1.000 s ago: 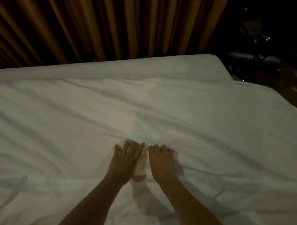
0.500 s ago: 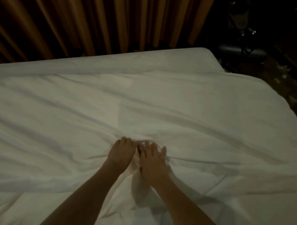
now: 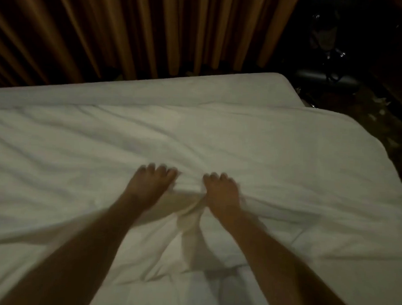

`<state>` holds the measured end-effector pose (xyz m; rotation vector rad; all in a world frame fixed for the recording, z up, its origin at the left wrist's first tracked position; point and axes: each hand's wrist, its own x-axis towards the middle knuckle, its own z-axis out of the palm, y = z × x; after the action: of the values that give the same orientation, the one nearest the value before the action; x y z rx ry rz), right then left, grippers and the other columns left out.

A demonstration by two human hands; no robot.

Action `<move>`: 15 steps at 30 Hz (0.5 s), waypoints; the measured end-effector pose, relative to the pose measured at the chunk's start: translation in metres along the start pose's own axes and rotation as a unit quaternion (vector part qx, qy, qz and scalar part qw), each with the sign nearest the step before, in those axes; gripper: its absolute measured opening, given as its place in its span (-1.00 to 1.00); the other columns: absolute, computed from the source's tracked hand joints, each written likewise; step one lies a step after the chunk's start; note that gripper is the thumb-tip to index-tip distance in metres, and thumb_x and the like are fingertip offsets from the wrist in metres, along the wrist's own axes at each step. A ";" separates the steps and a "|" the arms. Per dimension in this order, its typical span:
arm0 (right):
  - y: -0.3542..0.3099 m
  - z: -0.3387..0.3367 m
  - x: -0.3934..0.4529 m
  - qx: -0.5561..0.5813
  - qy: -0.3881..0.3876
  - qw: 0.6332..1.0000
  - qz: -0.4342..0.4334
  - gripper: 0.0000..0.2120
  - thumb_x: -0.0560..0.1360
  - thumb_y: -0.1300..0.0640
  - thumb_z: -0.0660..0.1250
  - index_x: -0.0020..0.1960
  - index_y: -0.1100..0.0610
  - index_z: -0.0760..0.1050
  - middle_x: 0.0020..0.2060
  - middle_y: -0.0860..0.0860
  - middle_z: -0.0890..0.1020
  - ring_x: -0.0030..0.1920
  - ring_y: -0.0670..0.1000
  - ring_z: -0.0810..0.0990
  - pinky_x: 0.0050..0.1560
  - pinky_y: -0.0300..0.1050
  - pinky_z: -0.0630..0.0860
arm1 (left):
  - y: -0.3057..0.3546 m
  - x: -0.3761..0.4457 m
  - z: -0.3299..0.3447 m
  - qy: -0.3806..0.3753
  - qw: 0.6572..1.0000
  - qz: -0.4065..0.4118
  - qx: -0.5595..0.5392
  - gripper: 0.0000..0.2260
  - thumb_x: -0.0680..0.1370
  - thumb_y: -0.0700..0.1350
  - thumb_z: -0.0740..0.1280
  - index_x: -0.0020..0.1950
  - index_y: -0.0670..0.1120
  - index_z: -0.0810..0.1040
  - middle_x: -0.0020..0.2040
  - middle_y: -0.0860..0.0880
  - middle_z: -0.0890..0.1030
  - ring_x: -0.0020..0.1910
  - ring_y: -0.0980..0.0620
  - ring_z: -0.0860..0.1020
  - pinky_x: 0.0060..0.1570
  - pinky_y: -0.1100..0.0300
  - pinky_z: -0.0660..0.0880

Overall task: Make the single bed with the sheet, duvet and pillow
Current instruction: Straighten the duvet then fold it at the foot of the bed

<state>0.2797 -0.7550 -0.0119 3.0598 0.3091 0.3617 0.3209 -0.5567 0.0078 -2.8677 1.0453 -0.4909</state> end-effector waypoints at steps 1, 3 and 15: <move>0.003 -0.017 0.014 -0.013 0.027 1.000 -0.003 -0.81 0.11 0.15 0.30 -0.29 0.11 0.60 -0.43 0.03 0.55 -0.43 0.10 0.56 -0.44 -0.20 0.46 | -0.012 0.014 -0.024 0.029 0.999 0.028 0.019 -0.81 0.45 -0.10 0.12 0.00 -0.12 0.39 -0.35 -0.16 0.55 -0.48 -0.14 0.53 -0.52 0.16 0.45; 0.014 -0.057 0.044 -0.055 0.093 0.994 0.032 -0.75 0.17 0.20 0.24 -0.22 0.12 0.61 -0.34 0.06 0.59 -0.33 0.14 0.59 -0.33 -0.15 0.50 | -0.027 0.044 -0.082 -0.008 0.997 0.028 0.070 -0.76 0.51 -0.19 0.12 0.14 -0.17 0.43 -0.14 -0.23 0.57 -0.24 -0.23 0.58 -0.31 0.03 0.52; -0.069 -0.008 -0.089 -0.026 -0.230 0.972 -0.027 -0.66 0.46 0.23 0.09 0.18 0.10 0.46 0.07 0.08 0.53 0.09 0.15 0.51 0.05 0.02 0.42 | 0.050 -0.120 -0.011 -0.216 0.970 -0.086 -0.073 -0.79 0.27 -0.09 0.21 -0.38 -0.11 0.62 -0.46 -0.05 0.52 -0.53 -0.06 0.52 -0.52 0.24 0.44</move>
<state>0.1802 -0.7056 -0.0284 2.9544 0.3465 -0.3363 0.2001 -0.5178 -0.0231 -2.9998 0.7911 0.2157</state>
